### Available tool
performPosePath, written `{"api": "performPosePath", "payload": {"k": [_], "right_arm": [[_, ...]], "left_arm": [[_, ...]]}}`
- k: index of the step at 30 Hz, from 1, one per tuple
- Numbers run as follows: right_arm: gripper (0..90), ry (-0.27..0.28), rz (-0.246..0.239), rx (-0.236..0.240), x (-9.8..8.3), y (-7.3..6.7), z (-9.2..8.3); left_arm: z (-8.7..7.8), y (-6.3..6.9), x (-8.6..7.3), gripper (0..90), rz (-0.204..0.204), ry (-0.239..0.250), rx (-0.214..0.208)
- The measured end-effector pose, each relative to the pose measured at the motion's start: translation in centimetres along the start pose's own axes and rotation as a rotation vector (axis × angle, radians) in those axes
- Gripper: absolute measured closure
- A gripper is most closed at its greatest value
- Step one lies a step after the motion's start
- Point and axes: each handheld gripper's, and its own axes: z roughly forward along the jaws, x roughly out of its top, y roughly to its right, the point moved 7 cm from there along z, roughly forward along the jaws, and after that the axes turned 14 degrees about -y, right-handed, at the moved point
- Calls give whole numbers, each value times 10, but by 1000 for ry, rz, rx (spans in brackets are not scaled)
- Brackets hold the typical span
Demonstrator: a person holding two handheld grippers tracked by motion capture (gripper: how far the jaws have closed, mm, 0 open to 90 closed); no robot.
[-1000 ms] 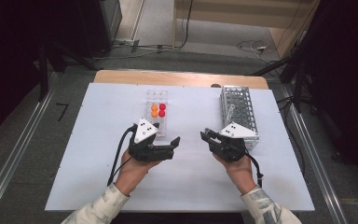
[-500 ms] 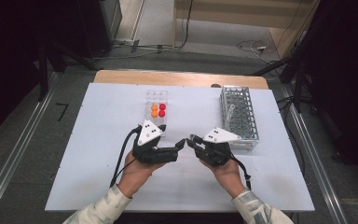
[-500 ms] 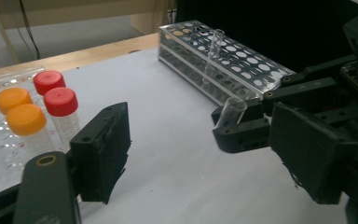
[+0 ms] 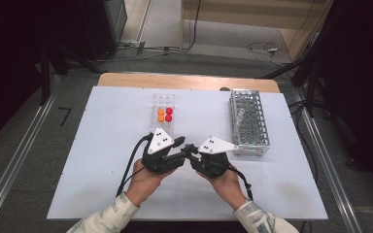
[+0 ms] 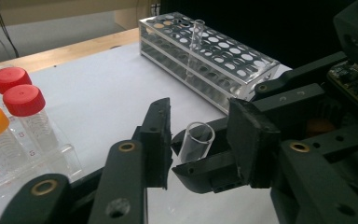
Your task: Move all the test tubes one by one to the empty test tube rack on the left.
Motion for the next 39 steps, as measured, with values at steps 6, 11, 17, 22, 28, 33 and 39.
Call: {"api": "performPosePath", "payload": {"k": [6, 11, 17, 22, 28, 33, 39], "right_arm": [[738, 0, 4, -2, 0, 1, -1], [738, -2, -4, 0, -1, -1, 0], [738, 5, -6, -6, 0, -2, -1], [738, 2, -5, -5, 0, -2, 0], [736, -3, -4, -1, -1, -2, 0], [730, 0, -3, 2, -1, -2, 0], [724, 1, -2, 6, -1, -2, 0]], "left_arm": [[1, 0, 0, 664, 0, -4, -13], [3, 0, -2, 687, -3, -12, -17], [3, -1, -2, 736, -15, -14, -34], [4, -2, -3, 743, -18, -17, -36], [4, -2, -3, 761, -10, -22, -24], [3, -3, -3, 767, -6, -18, -17], [2, -2, -2, 769, -2, -18, -15]]}}
